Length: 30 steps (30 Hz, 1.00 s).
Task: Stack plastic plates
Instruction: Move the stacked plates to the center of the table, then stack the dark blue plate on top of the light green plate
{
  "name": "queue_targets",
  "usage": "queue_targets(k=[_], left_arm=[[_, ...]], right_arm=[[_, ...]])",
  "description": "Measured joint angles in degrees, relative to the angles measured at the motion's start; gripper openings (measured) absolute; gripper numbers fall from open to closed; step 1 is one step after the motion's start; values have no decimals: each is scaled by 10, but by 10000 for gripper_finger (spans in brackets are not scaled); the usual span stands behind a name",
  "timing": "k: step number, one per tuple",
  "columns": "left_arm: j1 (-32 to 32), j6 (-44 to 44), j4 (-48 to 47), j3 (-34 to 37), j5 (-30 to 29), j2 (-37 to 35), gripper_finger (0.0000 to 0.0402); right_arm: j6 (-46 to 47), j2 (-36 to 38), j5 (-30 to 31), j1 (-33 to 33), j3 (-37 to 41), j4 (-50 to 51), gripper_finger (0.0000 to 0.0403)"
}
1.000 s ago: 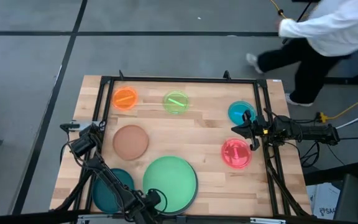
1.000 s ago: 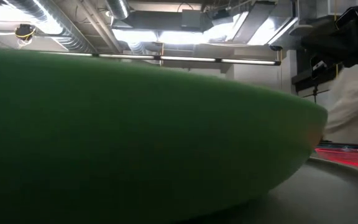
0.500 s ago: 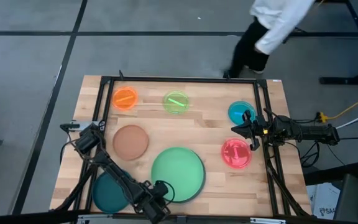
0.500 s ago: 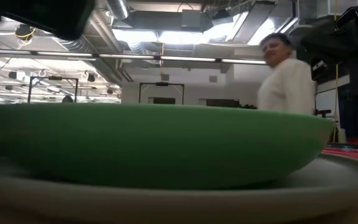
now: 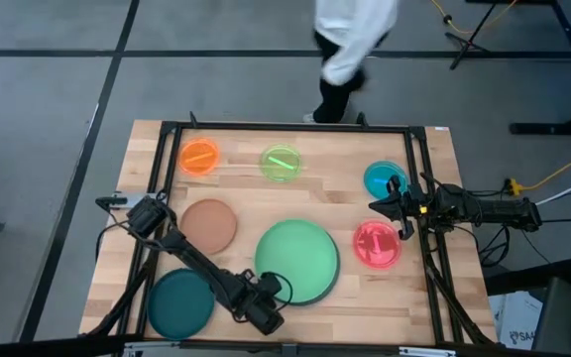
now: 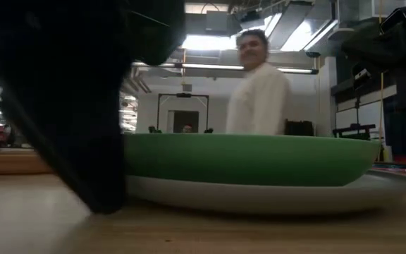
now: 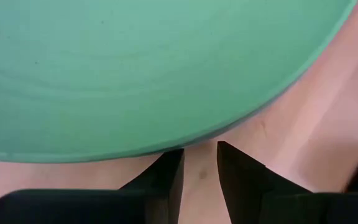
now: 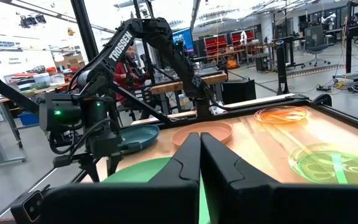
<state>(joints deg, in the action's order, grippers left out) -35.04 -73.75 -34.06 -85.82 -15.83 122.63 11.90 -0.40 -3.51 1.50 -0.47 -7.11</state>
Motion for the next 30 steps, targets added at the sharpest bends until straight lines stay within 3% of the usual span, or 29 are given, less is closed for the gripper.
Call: queue_targets(k=[8, 16, 21, 26, 30], left_arm=[[21, 47, -1, 0, 19, -3, 90], [-10, 40, -31, -9, 44, -44, 88], [-30, 35, -82, -9, -6, -94, 88], [-40, 23, -190, -9, -72, -146, 88], [-37, 23, -263, -9, -90, -167, 88]], right_arm=[[0, 0, 0, 0, 0, 1, 5], [7, 0, -1, 0, 0, 10, 5], [10, 0, 0, 0, 0, 11, 5], [9, 0, 0, 0, 0, 9, 5], [13, 0, 0, 0, 0, 10, 5]])
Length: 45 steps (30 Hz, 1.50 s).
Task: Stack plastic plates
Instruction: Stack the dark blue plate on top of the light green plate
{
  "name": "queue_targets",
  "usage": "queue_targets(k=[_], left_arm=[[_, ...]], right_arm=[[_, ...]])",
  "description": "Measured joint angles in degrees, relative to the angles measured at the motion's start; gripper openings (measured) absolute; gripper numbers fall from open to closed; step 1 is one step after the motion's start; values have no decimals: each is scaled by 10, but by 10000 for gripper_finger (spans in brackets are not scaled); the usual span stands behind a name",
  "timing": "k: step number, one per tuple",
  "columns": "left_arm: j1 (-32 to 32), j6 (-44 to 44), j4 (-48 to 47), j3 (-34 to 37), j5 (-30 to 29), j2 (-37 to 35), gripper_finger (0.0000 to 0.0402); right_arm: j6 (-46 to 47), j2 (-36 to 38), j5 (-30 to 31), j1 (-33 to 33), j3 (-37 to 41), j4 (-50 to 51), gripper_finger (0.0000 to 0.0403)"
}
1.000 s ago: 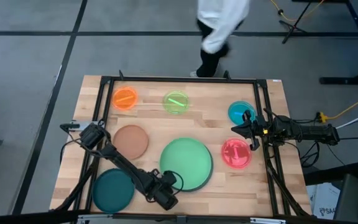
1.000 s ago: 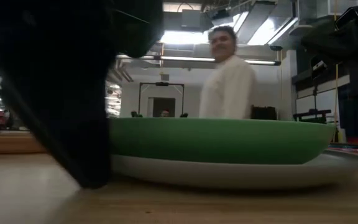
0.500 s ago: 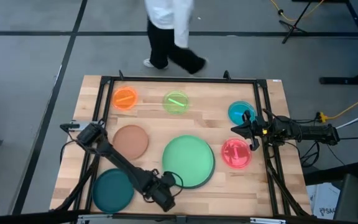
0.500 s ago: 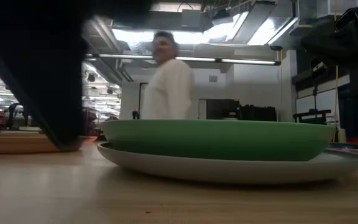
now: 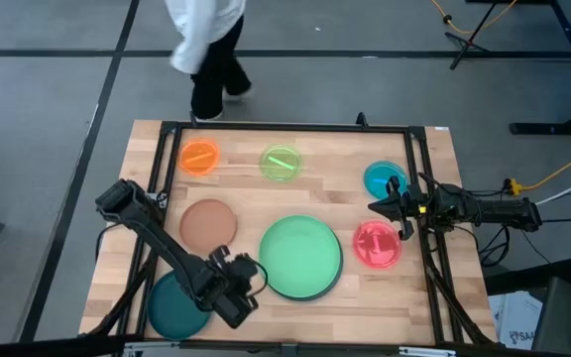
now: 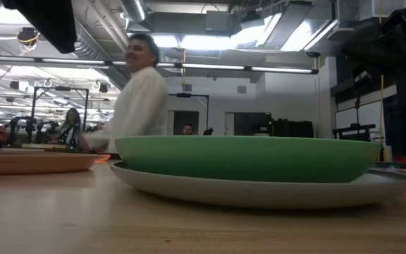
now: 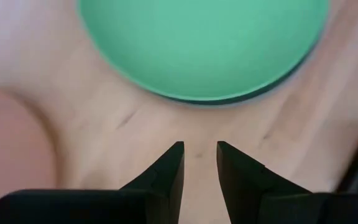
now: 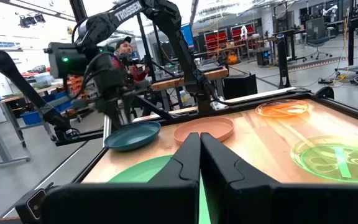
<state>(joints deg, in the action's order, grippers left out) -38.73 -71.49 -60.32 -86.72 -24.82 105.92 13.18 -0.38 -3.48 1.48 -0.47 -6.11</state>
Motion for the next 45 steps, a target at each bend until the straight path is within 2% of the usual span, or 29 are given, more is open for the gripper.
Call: queue_targets(k=[5, 9, 15, 23, 28, 33, 39, 45], left_arm=[[21, -15, -70, 0, 27, -3, 92], [42, -15, -103, 3, 48, -3, 117], [68, 20, -158, 3, 45, -3, 162], [104, 81, -220, 4, 28, -3, 170], [126, 121, -213, 14, 23, -20, 170], [143, 119, -201, 73, 21, -68, 170], [162, 110, -82, 182, 70, -145, 170], [166, 88, -16, 248, 95, -168, 170]], right_arm=[[1, 0, 3, 0, 0, -1, 5], [1, 0, 11, 0, 0, -5, 5], [-1, 0, 49, 0, 0, -19, 5], [-12, 0, 86, 0, 0, -39, 5], [-16, 0, 105, 0, 0, -43, 5], [-15, 0, 95, 0, 0, -35, 5], [-15, 0, 90, 0, 0, -32, 5], [-15, 0, 90, 0, 0, -32, 5]])
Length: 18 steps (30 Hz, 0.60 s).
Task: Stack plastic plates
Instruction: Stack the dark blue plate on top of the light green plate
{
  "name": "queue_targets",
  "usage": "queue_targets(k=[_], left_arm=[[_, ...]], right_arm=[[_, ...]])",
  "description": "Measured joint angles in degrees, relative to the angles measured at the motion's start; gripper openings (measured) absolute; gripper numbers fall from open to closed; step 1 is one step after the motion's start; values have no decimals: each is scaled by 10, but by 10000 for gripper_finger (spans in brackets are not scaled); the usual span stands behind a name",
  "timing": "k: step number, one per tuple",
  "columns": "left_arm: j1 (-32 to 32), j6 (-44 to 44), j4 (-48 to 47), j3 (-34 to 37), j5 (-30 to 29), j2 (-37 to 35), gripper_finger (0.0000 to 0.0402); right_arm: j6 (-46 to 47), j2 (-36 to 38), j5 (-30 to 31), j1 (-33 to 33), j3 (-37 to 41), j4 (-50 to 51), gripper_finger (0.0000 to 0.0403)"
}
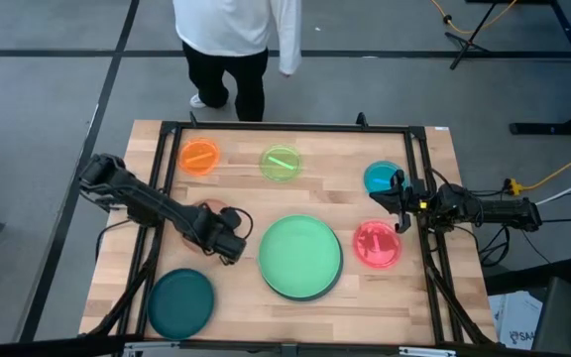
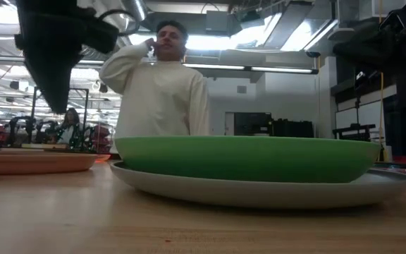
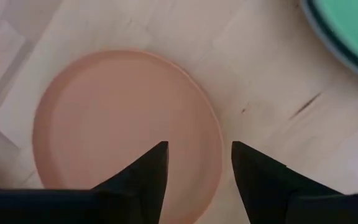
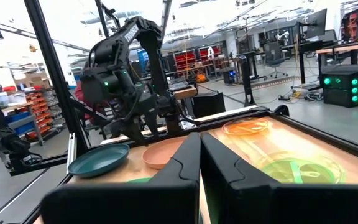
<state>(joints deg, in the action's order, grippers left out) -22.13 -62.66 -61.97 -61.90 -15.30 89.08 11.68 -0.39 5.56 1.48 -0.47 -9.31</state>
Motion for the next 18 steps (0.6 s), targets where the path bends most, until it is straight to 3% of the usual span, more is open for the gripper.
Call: queue_targets(k=[18], left_arm=[[-2, -2, 97, 51, -4, 2, 170]], right_arm=[[0, 0, 0, 0, 0, 3, 5]])
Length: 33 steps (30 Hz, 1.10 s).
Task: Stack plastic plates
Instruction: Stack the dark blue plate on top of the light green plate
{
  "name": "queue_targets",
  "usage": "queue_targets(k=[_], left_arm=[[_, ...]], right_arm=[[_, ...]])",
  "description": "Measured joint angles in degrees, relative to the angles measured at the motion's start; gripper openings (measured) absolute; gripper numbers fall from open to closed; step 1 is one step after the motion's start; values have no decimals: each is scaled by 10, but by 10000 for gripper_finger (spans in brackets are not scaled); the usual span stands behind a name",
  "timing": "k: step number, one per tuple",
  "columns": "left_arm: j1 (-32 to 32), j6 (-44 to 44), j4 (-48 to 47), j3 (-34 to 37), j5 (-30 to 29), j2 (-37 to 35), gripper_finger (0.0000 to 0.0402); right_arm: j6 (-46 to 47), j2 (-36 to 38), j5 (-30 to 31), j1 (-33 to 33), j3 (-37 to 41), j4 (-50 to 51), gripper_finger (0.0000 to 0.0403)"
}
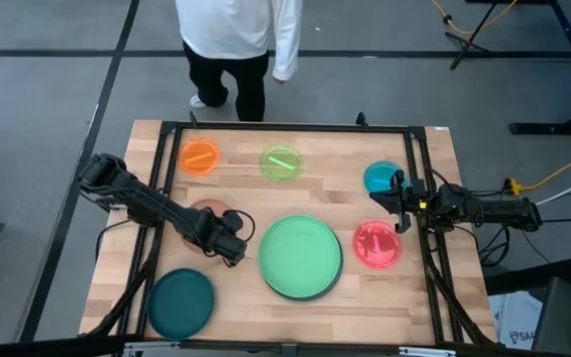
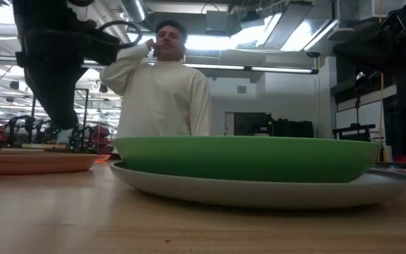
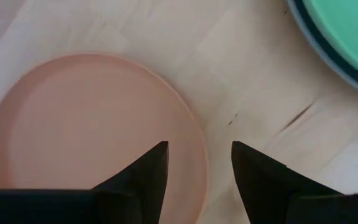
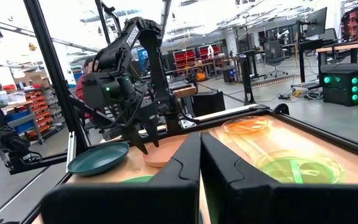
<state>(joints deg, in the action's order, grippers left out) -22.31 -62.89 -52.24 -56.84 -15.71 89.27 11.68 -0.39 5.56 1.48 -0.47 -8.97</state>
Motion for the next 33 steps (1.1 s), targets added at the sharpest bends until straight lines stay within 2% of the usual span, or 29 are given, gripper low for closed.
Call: queue_targets(k=[10, 17, 33], left_arm=[[-1, -5, 37, 28, 18, 0, 170], [-23, -12, 41, 32, 2, 7, 170], [-47, -34, 105, 109, 2, 8, 170]], right_arm=[[0, 0, 0, 0, 0, 0, 5], [0, 0, 0, 0, 0, 0, 5], [0, 0, 0, 0, 0, 0, 5]])
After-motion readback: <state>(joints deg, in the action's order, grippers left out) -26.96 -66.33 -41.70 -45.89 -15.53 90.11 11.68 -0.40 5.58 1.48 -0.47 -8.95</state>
